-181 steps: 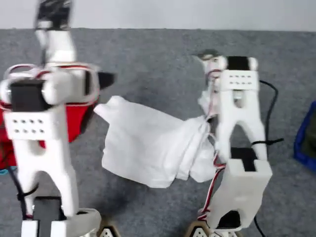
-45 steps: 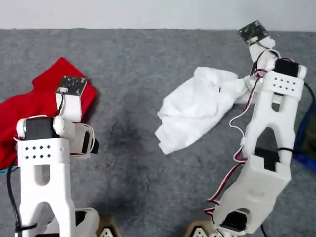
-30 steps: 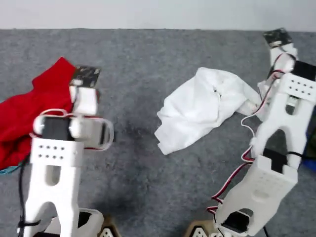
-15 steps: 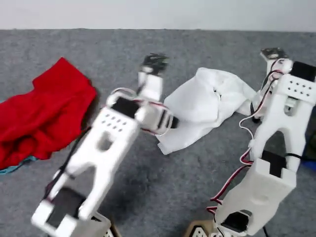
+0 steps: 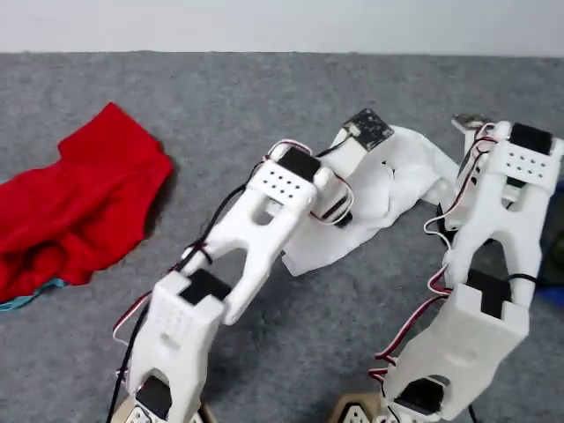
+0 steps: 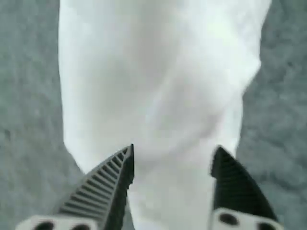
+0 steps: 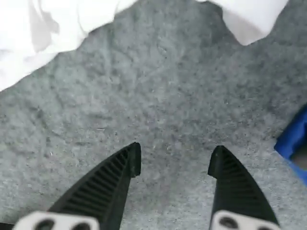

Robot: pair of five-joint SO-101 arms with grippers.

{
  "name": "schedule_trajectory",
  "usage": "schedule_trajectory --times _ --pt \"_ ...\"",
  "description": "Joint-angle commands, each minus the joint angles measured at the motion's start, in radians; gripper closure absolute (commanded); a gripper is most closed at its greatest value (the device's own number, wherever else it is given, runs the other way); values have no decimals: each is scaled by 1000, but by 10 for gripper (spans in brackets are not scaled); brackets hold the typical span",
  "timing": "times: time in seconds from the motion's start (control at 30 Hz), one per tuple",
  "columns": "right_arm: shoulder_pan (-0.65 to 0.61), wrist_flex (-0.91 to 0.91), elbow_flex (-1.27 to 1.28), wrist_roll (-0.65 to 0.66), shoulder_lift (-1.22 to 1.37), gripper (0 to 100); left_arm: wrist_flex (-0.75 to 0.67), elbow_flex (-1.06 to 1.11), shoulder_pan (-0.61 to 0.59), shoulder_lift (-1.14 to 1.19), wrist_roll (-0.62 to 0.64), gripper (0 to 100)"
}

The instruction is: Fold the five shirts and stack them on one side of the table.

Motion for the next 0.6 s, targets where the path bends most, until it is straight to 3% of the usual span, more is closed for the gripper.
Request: schedule_trajectory --times 0.0,0.2,0.4,0.57 --pt "-2 41 -5 -11 -62 757 6 -147 17 72 -77 863" --pt "-2 41 -5 -11 -61 757 8 -271 26 180 -169 990" --pt "-8 41 -5 -12 -54 757 5 -344 5 198 -167 987" --pt "-8 41 -5 -12 -54 757 0 -410 -112 206 -166 987"
